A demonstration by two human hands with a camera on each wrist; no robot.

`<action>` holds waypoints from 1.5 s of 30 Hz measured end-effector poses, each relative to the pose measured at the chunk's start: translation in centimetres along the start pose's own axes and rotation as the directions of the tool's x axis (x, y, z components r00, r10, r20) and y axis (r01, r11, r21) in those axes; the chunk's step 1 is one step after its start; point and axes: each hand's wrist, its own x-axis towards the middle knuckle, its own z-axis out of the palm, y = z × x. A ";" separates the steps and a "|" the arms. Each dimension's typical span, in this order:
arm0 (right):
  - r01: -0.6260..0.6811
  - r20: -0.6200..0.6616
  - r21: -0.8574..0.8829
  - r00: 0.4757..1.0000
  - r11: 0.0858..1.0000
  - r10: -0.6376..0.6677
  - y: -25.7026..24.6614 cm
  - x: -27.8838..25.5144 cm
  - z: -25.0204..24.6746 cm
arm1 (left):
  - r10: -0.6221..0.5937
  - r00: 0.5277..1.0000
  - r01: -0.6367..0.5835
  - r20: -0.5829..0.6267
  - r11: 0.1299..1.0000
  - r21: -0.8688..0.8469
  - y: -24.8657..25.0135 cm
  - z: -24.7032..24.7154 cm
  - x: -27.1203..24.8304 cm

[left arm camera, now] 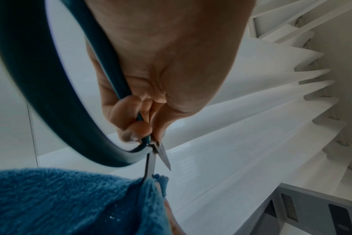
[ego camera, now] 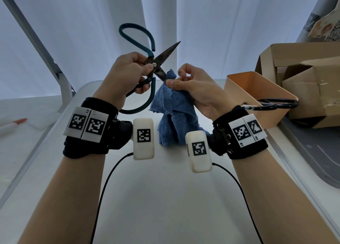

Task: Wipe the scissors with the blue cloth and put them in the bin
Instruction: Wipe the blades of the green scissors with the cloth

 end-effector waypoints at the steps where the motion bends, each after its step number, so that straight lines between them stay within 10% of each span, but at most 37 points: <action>1: 0.000 0.002 -0.003 1.000 1.000 0.000 0.0 0.0 0.0 | 0.002 1.000 -0.002 -0.003 1.000 -0.003 0.0 -0.1 0.0; 19: -0.023 0.016 -0.096 1.000 0.995 0.025 -0.8 -0.3 -0.6 | 0.038 0.998 -0.038 -0.049 0.999 -0.005 0.1 -0.7 0.0; 30: -0.014 -0.318 0.056 0.948 0.998 0.031 -0.2 0.5 -2.7 | 0.022 0.998 -0.020 -0.054 0.999 0.042 -0.3 -1.3 0.2; 37: 0.029 -0.081 0.160 0.997 0.987 -0.016 -0.5 0.0 -1.5 | 0.004 0.998 -0.010 0.066 0.996 0.093 -0.2 0.5 -0.2; 45: -0.036 -0.126 0.147 0.991 0.988 0.055 -0.4 -0.1 -0.6 | 0.010 0.997 -0.017 0.074 0.996 0.087 -0.2 0.8 -0.2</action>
